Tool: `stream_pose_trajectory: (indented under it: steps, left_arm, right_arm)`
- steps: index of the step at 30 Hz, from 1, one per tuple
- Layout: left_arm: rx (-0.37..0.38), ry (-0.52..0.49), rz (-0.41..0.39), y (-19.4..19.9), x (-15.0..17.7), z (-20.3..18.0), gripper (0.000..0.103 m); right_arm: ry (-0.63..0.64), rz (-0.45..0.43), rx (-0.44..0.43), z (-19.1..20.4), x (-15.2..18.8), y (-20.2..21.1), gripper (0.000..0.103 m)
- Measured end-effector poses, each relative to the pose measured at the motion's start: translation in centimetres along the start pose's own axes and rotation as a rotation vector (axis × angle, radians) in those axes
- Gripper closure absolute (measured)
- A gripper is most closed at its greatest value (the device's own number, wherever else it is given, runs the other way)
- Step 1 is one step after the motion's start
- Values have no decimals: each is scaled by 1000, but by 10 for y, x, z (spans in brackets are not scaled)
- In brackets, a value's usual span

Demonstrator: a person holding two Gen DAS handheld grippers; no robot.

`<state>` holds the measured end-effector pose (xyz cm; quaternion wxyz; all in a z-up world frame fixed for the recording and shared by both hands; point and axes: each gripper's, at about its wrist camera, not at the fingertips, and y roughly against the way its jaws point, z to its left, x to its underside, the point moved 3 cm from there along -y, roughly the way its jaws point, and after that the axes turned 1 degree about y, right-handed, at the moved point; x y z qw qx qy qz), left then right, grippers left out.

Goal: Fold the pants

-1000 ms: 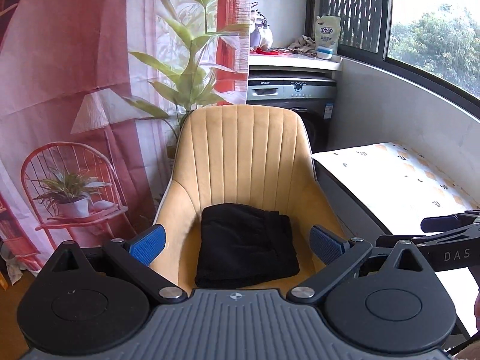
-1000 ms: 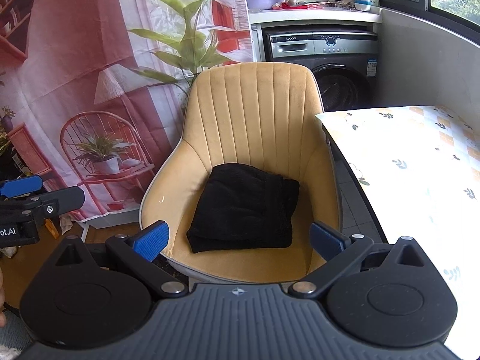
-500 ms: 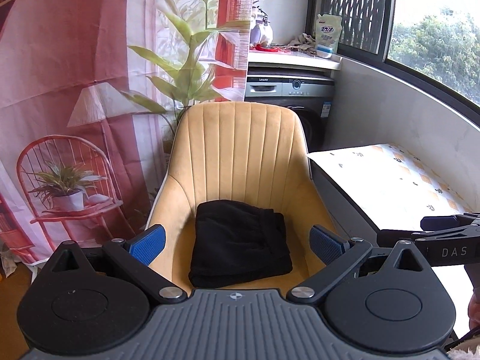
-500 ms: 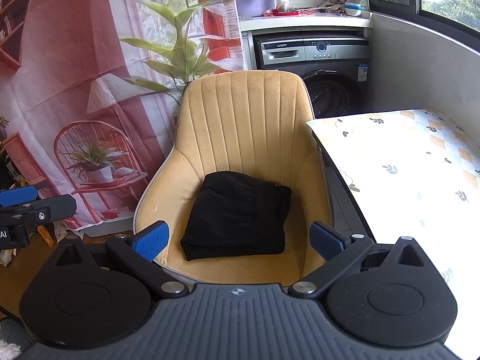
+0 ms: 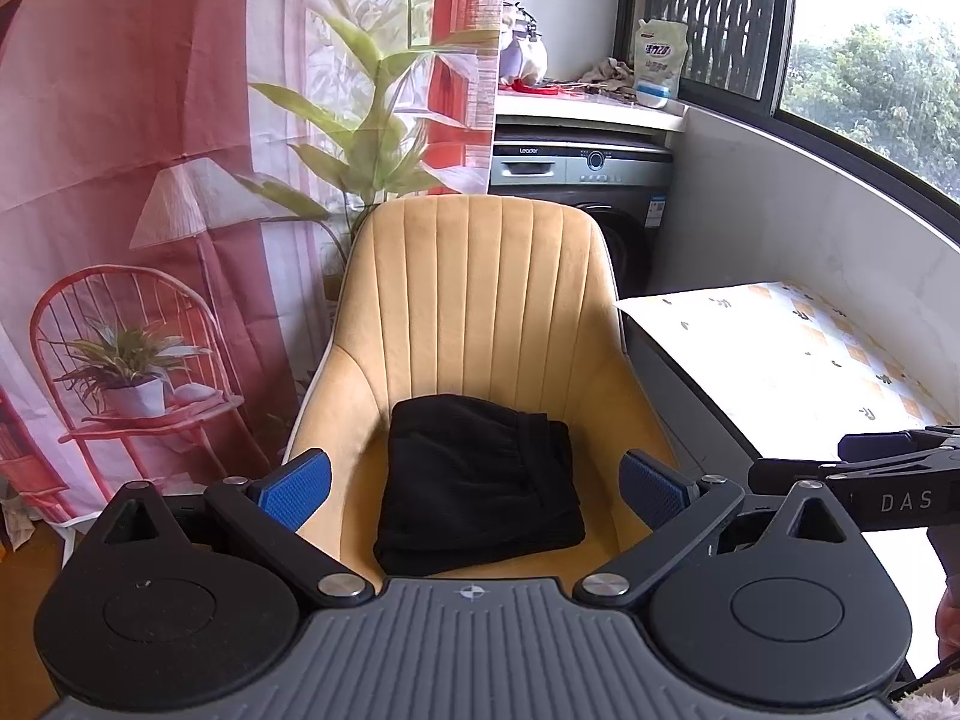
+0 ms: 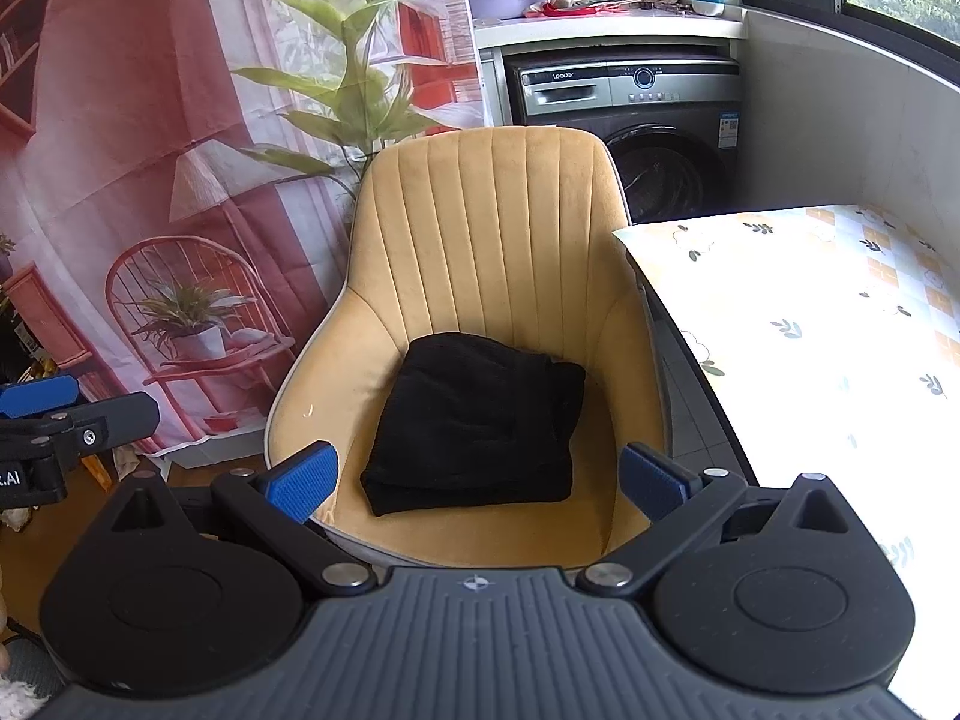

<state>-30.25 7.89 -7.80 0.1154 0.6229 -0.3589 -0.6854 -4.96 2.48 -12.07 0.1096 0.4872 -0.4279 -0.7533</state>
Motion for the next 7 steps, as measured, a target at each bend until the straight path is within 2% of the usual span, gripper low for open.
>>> stream_pose_trajectory:
  steps: [7]
  left_arm:
    - [-3,-16,-11,-2,-3,-4,0]
  right_arm:
    - [-3,-3,-6,-4,-2,0,1]
